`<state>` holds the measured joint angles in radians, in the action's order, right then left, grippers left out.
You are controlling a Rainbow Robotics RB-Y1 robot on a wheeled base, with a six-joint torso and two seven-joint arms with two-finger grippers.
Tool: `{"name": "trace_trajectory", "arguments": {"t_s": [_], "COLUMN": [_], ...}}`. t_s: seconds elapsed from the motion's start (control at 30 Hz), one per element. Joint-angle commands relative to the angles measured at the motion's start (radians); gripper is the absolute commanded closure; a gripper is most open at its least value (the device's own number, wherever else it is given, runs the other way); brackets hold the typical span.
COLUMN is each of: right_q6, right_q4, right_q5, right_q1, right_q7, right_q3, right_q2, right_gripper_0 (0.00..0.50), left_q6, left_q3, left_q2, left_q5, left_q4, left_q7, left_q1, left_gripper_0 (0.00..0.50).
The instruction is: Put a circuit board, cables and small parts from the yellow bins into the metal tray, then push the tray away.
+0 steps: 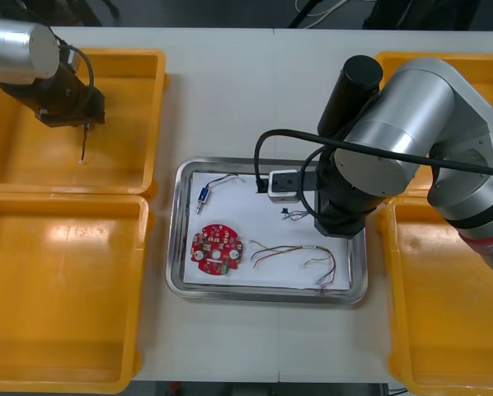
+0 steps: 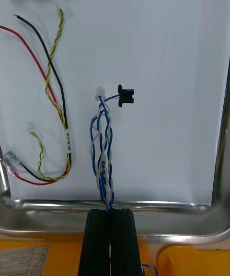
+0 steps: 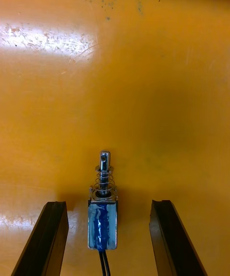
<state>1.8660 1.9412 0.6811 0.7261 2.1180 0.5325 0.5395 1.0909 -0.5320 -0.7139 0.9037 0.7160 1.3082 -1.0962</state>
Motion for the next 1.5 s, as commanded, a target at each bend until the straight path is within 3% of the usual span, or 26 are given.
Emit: {"name": "trace_trajectory", "arguments": {"t_s": [0.03,0.63,0.7,0.73,0.77,0.9,0.97,1.0,1.03,1.07,1.37,1.5], "right_q6": [-0.05,-0.212,-0.217,-0.223,-0.229,-0.243,-0.245,-0.243,-0.243,-0.243,-0.199,-0.094], "right_q4": [-0.036,-0.157,-0.165,-0.171,-0.177,-0.182,-0.182,-0.182,-0.183,-0.183,-0.165,-0.127], "right_q5": [-0.022,-0.11,-0.11,-0.109,-0.11,-0.115,-0.118,-0.121,-0.126,-0.127,-0.129,-0.117], "right_q1": [0.039,0.036,0.036,0.036,0.036,0.035,0.035,0.035,0.035,0.035,0.039,0.059], "right_q7": [-0.036,-0.095,-0.098,-0.099,-0.101,-0.102,-0.104,-0.105,-0.105,-0.107,-0.118,-0.127], "right_q3": [0.02,0.101,0.101,0.103,0.104,0.104,0.104,0.103,0.104,0.104,0.087,0.05], "right_q2": [-0.039,-0.079,-0.082,-0.082,-0.084,-0.085,-0.084,-0.084,-0.085,-0.085,-0.085,-0.092], "right_gripper_0": [0.5,0.5,0.5,0.5,0.5,0.484,0.332,0.202,0.202,0.0,0.0,0.0], "left_q6": [-0.011,-0.023,-0.023,-0.023,-0.023,-0.023,-0.023,-0.023,-0.023,-0.023,-0.02,0.003], "left_q3": [0.02,0.02,0.02,0.02,0.02,0.02,0.02,0.021,0.02,0.02,0.02,0.021], "left_q2": [0.01,0.01,0.01,0.01,0.008,0.01,0.01,0.01,0.01,0.01,0.01,-0.009], "left_q5": [-0.012,-0.019,-0.019,-0.019,-0.017,-0.009,-0.009,-0.011,-0.009,-0.011,-0.012,-0.009], "left_q4": [0.003,0.005,0.005,0.005,0.005,0.005,0.005,0.005,0.005,0.005,0.005,0.026], "left_q7": [-0.018,0.0,0.0,0.002,0.005,0.016,0.019,0.02,0.02,0.02,0.022,0.019], "left_q1": [-0.028,-0.002,-0.001,-0.002,-0.002,0.001,0.001,0.001,0.001,0.001,0.003,0.001], "left_gripper_0": [0.0,0.0,0.146,0.412,0.5,0.5,0.5,0.5,0.5,0.5,0.5,0.5]}}
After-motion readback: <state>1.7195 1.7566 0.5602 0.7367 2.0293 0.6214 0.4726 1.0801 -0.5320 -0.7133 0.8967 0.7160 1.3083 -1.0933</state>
